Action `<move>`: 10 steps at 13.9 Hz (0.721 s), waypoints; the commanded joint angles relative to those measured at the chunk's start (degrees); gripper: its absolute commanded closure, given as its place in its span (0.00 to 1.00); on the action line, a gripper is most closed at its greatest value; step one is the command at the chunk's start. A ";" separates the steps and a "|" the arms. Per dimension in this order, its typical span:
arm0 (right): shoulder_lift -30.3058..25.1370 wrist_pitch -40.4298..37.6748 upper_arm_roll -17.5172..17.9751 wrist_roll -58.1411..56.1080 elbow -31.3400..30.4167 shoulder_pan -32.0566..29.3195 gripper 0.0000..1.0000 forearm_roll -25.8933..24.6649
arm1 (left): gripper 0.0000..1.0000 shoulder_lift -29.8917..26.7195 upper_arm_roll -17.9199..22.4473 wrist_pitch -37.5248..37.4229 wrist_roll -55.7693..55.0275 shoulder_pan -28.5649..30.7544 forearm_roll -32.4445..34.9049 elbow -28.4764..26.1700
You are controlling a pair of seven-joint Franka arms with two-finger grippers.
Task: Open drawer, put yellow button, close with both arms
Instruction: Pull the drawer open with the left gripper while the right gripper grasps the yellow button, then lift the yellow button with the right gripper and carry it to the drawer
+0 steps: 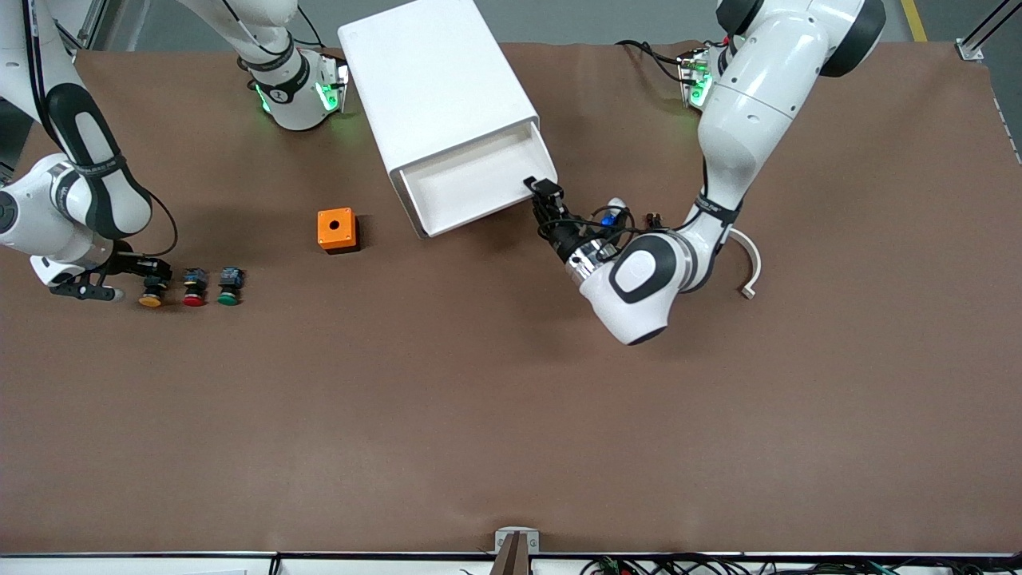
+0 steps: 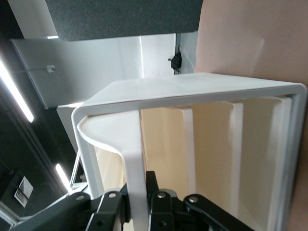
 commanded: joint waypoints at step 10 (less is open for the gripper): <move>-21.20 -41.20 4.46 29.67 11.49 15.12 1.00 4.78 | 0.00 0.44 2.33 1.69 2.71 2.87 1.39 0.19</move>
